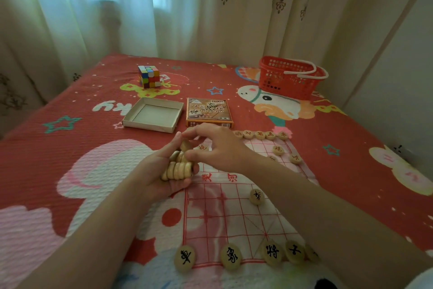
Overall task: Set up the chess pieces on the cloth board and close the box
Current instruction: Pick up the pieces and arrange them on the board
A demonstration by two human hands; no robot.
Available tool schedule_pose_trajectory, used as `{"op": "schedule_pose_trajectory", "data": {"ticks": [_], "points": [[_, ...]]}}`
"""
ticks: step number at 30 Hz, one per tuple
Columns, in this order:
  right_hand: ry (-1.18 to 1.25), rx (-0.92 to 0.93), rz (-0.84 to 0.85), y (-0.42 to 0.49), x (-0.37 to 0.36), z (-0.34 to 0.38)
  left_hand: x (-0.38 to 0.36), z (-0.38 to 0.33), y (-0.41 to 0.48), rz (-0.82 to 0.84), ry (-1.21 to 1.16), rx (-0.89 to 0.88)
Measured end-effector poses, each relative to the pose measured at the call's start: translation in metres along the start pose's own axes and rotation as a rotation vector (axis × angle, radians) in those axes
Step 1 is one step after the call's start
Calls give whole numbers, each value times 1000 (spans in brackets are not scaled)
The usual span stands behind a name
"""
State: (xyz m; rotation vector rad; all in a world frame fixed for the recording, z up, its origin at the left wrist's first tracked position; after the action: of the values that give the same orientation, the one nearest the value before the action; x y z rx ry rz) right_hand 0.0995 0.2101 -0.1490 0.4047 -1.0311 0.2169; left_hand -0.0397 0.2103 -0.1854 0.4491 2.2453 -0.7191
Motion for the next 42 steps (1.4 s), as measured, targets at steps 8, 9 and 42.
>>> {"op": "schedule_pose_trajectory", "data": {"ticks": [8, 9, 42], "points": [[119, -5, -59, 2, -5, -4, 3, -3, -1, 14, -38, 27], [167, -10, -59, 2, -4, -6, 3, -4, -1, 21, -54, 36], [48, 47, -144, -35, 15, -32, 1, -9, -3, -79, 39, -45]]}}
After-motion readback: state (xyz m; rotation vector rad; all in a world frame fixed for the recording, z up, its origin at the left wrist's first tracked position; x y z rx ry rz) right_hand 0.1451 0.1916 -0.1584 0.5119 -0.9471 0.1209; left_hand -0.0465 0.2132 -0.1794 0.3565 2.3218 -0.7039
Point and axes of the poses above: each hand's wrist, its own y-axis towards the middle knuckle, its own x-axis out of the back of the hand, z = x × y, the point moved 1 cm from there along y, towards the middle knuckle, and after that the axes turned 14 degrees about -y, right-handed, at the moved point
